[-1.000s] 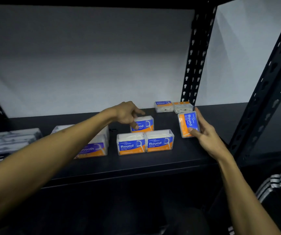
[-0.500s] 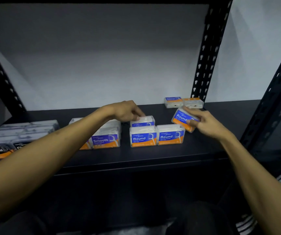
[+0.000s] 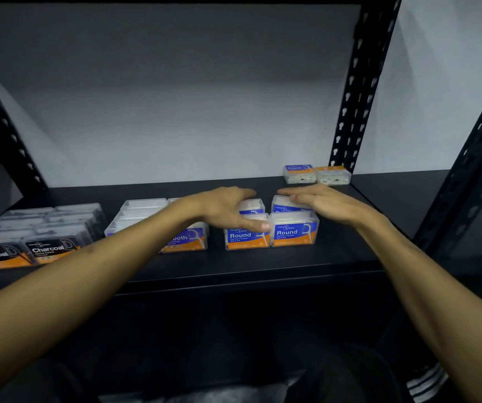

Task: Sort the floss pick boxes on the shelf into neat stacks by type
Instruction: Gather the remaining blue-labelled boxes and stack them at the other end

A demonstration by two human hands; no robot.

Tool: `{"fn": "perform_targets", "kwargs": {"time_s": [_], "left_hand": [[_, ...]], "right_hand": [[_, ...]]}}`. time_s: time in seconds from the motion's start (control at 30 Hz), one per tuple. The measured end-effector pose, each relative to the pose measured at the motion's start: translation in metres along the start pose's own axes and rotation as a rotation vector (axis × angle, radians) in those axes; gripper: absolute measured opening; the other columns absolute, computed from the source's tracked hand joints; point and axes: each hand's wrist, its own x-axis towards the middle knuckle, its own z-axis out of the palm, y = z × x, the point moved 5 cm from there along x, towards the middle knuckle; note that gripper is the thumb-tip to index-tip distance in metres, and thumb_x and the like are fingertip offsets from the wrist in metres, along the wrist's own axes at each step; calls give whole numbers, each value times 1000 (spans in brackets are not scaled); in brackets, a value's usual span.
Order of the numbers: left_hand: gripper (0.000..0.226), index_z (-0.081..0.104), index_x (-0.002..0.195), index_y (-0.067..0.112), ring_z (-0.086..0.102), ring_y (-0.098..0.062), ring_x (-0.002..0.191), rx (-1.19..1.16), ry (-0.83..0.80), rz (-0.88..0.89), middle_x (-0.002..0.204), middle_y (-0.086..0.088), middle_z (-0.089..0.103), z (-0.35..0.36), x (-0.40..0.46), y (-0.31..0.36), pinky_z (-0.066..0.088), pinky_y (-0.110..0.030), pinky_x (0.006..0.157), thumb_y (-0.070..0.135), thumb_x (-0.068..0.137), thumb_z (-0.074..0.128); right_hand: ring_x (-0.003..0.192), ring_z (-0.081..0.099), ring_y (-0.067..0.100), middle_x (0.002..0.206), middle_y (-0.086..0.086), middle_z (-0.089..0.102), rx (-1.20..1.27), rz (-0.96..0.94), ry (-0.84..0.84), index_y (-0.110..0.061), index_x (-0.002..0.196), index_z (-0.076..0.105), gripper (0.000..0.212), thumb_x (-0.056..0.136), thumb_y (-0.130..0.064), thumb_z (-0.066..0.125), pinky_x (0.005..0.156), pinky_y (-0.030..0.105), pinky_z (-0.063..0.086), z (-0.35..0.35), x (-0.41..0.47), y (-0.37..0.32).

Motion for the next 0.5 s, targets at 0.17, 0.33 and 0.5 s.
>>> {"fn": "perform_targets", "kwargs": {"time_s": [0.17, 0.33, 0.5], "left_hand": [[115, 16, 157, 21, 41, -29, 130, 205, 119, 26, 143, -9, 43, 23, 0, 3, 38, -41, 108, 76, 70, 67], [114, 16, 157, 13, 37, -29, 131, 324, 238, 29, 146, -11, 37, 35, 4, 0, 32, -41, 109, 77, 75, 61], [102, 28, 149, 13, 41, -27, 123, 341, 250, 48, 137, -8, 43, 36, 7, 2, 34, -39, 101, 72, 75, 66]], "right_hand": [[122, 51, 7, 145, -9, 47, -70, -9, -32, -33, 148, 41, 79, 80, -71, 57, 101, 27, 43, 10, -6, -4], [125, 42, 13, 131, -7, 48, -166, -115, 16, -38, 142, 43, 76, 75, -51, 78, 108, 34, 36, 19, -9, 3], [118, 48, 10, 126, -9, 50, -163, -165, 57, -36, 137, 47, 82, 65, -54, 84, 102, 30, 42, 21, -6, 10]]}}
